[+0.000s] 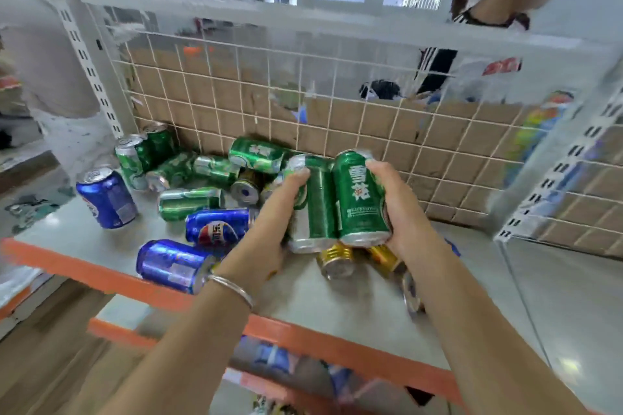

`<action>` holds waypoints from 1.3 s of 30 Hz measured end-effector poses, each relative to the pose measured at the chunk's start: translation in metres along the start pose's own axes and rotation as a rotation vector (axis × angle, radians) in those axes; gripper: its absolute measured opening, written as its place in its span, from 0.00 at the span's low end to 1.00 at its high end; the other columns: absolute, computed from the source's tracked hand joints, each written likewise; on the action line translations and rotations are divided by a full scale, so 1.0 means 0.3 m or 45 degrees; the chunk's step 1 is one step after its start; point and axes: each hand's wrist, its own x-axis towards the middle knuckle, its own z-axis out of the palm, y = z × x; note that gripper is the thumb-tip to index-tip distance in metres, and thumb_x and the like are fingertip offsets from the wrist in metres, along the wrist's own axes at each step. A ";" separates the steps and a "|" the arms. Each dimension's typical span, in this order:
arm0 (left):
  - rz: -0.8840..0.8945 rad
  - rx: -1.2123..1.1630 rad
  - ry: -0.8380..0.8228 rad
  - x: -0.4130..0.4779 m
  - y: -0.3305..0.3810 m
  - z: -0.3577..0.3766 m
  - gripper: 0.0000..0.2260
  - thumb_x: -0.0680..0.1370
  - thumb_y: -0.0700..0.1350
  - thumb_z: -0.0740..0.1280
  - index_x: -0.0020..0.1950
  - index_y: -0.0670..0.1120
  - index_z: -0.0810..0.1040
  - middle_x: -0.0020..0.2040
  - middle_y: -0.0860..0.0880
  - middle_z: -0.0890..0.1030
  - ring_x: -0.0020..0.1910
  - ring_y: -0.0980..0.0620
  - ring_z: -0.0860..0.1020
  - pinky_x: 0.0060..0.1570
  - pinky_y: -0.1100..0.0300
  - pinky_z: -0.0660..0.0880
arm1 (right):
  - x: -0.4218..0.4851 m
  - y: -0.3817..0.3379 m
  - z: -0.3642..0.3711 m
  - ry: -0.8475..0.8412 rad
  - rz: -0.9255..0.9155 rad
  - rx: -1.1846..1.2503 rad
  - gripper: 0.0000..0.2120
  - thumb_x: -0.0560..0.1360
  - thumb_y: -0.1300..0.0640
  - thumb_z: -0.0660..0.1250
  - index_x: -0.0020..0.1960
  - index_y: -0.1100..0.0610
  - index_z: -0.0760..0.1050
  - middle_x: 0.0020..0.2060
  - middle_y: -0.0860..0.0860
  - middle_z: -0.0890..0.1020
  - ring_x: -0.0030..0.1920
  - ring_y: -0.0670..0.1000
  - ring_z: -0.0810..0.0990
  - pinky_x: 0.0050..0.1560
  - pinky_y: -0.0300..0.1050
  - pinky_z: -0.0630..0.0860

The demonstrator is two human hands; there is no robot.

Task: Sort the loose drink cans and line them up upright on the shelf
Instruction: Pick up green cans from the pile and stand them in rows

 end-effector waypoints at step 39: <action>-0.688 0.215 -1.249 -0.645 -1.151 1.930 0.20 0.67 0.39 0.71 0.58 0.37 0.77 0.45 0.41 0.85 0.40 0.47 0.84 0.32 0.59 0.79 | -1.566 -0.182 -1.899 1.342 -0.129 0.313 0.22 0.69 0.47 0.73 0.57 0.59 0.78 0.48 0.61 0.84 0.46 0.61 0.84 0.49 0.59 0.80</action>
